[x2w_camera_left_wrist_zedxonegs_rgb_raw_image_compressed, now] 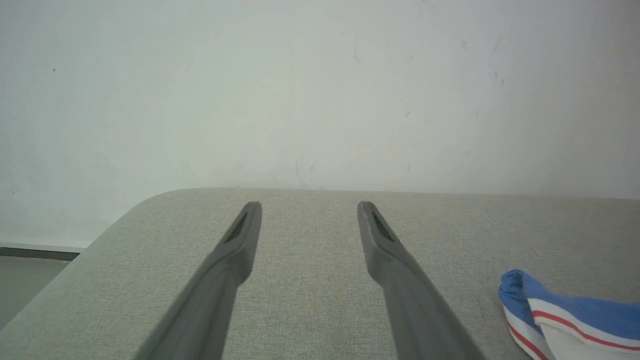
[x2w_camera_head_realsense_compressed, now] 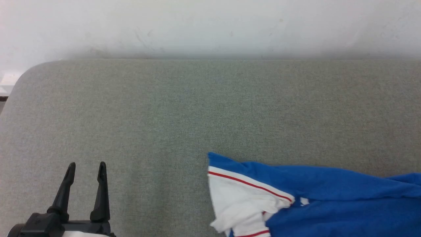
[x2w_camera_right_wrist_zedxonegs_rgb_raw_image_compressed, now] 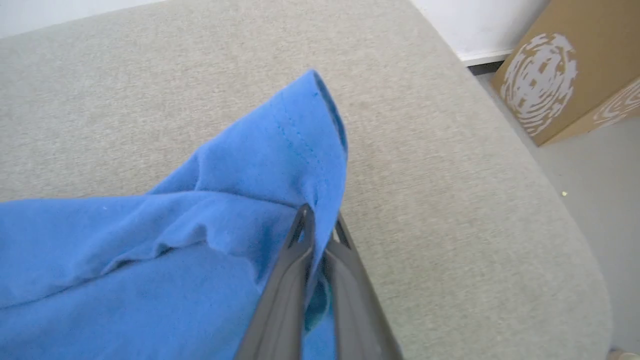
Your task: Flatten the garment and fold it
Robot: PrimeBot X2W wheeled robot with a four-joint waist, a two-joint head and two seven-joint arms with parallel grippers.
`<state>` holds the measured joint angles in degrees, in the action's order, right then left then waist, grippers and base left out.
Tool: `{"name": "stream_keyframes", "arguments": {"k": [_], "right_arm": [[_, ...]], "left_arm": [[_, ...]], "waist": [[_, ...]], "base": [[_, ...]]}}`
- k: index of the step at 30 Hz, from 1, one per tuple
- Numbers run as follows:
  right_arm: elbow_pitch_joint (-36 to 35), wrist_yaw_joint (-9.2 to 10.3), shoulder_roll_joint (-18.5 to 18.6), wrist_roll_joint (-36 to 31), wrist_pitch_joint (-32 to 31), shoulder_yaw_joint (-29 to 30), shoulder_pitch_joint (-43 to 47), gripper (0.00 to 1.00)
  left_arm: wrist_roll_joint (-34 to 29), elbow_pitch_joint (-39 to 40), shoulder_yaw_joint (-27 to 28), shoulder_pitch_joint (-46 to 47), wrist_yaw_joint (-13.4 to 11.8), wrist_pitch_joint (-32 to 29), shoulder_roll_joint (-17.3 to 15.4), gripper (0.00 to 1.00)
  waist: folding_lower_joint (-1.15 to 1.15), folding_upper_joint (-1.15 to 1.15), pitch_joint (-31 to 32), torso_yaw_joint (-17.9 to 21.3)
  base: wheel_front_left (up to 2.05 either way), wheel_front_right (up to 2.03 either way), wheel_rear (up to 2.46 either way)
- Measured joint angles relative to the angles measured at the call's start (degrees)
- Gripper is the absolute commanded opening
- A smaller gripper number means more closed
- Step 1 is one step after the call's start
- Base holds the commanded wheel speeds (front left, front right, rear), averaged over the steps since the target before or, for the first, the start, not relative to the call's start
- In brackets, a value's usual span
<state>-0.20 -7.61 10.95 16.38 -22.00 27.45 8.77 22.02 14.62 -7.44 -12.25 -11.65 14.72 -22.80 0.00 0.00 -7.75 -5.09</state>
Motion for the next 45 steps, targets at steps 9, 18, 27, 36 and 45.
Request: {"name": "stream_keyframes", "arguments": {"k": [9,18,27,36,45], "right_arm": [[-2.11,0.07,0.20,1.82,-2.34,-3.09,1.97,0.00],[-12.14,0.07,-5.68,5.28,-8.51,-16.63,3.26,0.00],[-14.83,0.07,-7.16,5.37,-11.11,-32.83,-2.82,0.00],[-12.02,0.08,-7.86,5.37,-12.85,-44.56,-6.49,0.00],[-5.81,0.07,-7.93,0.79,-13.93,-45.32,-6.49,0.00]], "left_arm": [[-0.04,-1.78,-0.80,-0.65,0.58,0.00,0.03,1.00],[0.02,-2.52,-1.67,-0.60,1.08,-0.01,0.24,1.00],[0.19,-3.36,-1.93,0.01,1.60,0.00,1.01,1.00],[0.33,-4.52,-2.33,1.25,2.11,0.00,1.91,1.00],[0.33,-5.99,-2.80,1.99,3.11,0.00,3.67,1.00]], "waist": [[0.00,0.00,1.80,0.44],[0.00,0.00,2.43,-0.32],[0.00,0.00,1.49,-2.10],[0.00,0.00,0.46,-4.53],[0.00,0.00,-0.27,-6.34]], "base": [[0.00,0.00,0.00],[0.00,0.00,0.00],[0.00,0.00,0.00],[0.00,0.00,0.00],[0.00,0.00,0.00]]}}
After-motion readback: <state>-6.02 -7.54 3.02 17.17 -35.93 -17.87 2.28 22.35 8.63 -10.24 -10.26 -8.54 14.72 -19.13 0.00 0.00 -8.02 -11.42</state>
